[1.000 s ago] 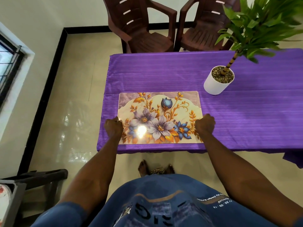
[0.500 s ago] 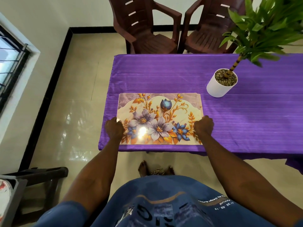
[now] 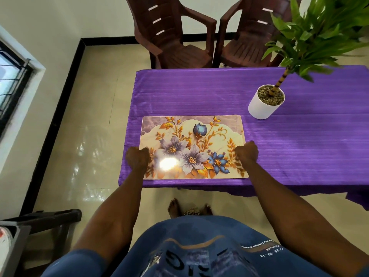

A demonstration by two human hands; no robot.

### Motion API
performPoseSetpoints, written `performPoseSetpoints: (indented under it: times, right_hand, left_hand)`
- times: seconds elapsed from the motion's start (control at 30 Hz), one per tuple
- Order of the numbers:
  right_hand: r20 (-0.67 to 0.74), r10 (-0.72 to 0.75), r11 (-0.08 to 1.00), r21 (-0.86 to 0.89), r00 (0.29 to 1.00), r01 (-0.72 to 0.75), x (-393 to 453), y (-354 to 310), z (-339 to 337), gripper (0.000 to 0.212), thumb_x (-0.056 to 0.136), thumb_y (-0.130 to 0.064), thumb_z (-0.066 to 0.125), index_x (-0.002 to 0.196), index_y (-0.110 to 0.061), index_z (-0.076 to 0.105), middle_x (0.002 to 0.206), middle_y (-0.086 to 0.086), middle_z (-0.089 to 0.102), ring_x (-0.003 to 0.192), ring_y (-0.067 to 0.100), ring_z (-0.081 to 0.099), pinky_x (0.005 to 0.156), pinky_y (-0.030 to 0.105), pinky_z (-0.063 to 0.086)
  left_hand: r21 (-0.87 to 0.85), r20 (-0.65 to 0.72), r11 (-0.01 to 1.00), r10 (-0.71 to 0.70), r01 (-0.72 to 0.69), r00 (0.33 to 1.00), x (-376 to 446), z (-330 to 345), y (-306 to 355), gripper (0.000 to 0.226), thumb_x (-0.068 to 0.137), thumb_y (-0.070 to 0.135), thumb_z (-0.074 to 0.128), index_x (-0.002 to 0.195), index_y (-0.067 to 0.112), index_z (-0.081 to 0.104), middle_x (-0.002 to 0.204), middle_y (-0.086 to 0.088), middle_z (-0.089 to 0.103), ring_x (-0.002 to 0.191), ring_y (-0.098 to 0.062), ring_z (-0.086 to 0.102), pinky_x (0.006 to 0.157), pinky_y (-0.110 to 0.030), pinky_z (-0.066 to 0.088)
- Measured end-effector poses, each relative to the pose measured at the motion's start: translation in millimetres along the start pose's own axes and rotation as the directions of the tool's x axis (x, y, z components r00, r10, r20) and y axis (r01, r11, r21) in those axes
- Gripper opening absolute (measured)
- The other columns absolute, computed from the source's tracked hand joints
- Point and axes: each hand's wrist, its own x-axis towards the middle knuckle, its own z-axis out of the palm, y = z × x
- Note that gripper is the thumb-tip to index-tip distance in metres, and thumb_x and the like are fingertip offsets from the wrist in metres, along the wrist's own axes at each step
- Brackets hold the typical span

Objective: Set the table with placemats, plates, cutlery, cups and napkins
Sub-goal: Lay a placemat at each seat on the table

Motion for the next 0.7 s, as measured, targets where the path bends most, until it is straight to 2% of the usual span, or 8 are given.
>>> performPoseSetpoints:
  times: [0.1, 0.2, 0.3, 0.4, 0.6, 0.7]
  right_hand:
    - [0.022, -0.001, 0.995, 0.104, 1.0, -0.002, -4.5, -2.6, 0.7, 0.055, 0.086, -0.011, 0.066, 0.135, -0.004, 0.042, 0.13, 0.018, 0.056, 0.114, 0.037, 0.058, 0.08, 0.035, 0.048]
    - [0.018, -0.007, 0.991, 0.135, 1.0, 0.005, -13.2, -6.4, 3.8, 0.051, 0.088, -0.008, 0.063, 0.134, -0.004, 0.041, 0.131, 0.017, 0.055, 0.114, 0.037, 0.057, 0.076, 0.032, 0.043]
    - [-0.017, -0.016, 0.993, 0.119, 1.0, 0.018, -16.9, -8.7, 7.2, 0.046, 0.088, -0.007, 0.062, 0.131, -0.003, 0.046, 0.131, 0.017, 0.057, 0.116, 0.037, 0.056, 0.081, 0.035, 0.046]
    - [-0.04, -0.022, 0.995, 0.099, 0.999, 0.026, -17.6, -6.9, 8.6, 0.045, 0.088, -0.009, 0.062, 0.131, -0.003, 0.049, 0.131, 0.018, 0.057, 0.116, 0.037, 0.056, 0.088, 0.039, 0.049]
    - [-0.015, -0.001, 0.99, 0.138, 1.0, 0.003, -22.6, -8.7, 4.6, 0.039, 0.089, -0.004, 0.06, 0.127, 0.001, 0.051, 0.129, 0.02, 0.057, 0.115, 0.038, 0.057, 0.084, 0.036, 0.048]
    - [0.032, -0.019, 0.985, 0.173, 0.999, 0.013, -21.5, -8.2, 4.9, 0.033, 0.089, -0.004, 0.059, 0.122, 0.001, 0.056, 0.125, 0.019, 0.06, 0.11, 0.036, 0.06, 0.08, 0.034, 0.048]
  left_hand:
    - [-0.059, -0.004, 0.997, -0.049, 0.048, 0.999, 16.6, 11.3, -9.3, 0.057, 0.069, 0.047, 0.065, 0.113, 0.01, 0.061, 0.11, -0.009, 0.069, 0.099, -0.03, 0.068, 0.083, -0.049, 0.057]
    - [-0.092, -0.038, 0.992, -0.09, 0.086, 0.995, -5.9, 1.8, 10.7, 0.06, 0.075, 0.034, 0.071, 0.124, 0.008, 0.05, 0.12, -0.012, 0.063, 0.108, -0.033, 0.062, 0.089, -0.051, 0.054]
    - [-0.077, -0.048, 0.993, -0.09, 0.086, 0.995, -19.1, -5.1, 17.2, 0.045, 0.082, 0.022, 0.069, 0.12, 0.007, 0.05, 0.117, -0.013, 0.062, 0.107, -0.032, 0.061, 0.088, -0.049, 0.054]
    - [-0.072, -0.036, 0.994, -0.089, 0.086, 0.995, -15.4, -7.3, 11.2, 0.044, 0.08, 0.023, 0.068, 0.116, 0.005, 0.053, 0.113, -0.014, 0.065, 0.103, -0.033, 0.064, 0.084, -0.048, 0.056]
    - [-0.122, -0.02, 0.989, -0.082, 0.079, 0.996, -24.1, -8.8, 17.0, 0.043, 0.083, 0.02, 0.071, 0.119, 0.006, 0.053, 0.116, -0.011, 0.064, 0.106, -0.03, 0.063, 0.086, -0.044, 0.055]
    - [-0.117, 0.0, 0.991, -0.058, 0.058, 0.998, -25.9, -11.2, 16.8, 0.042, 0.084, 0.025, 0.07, 0.118, 0.005, 0.055, 0.116, -0.012, 0.064, 0.106, -0.03, 0.062, 0.085, -0.042, 0.054]
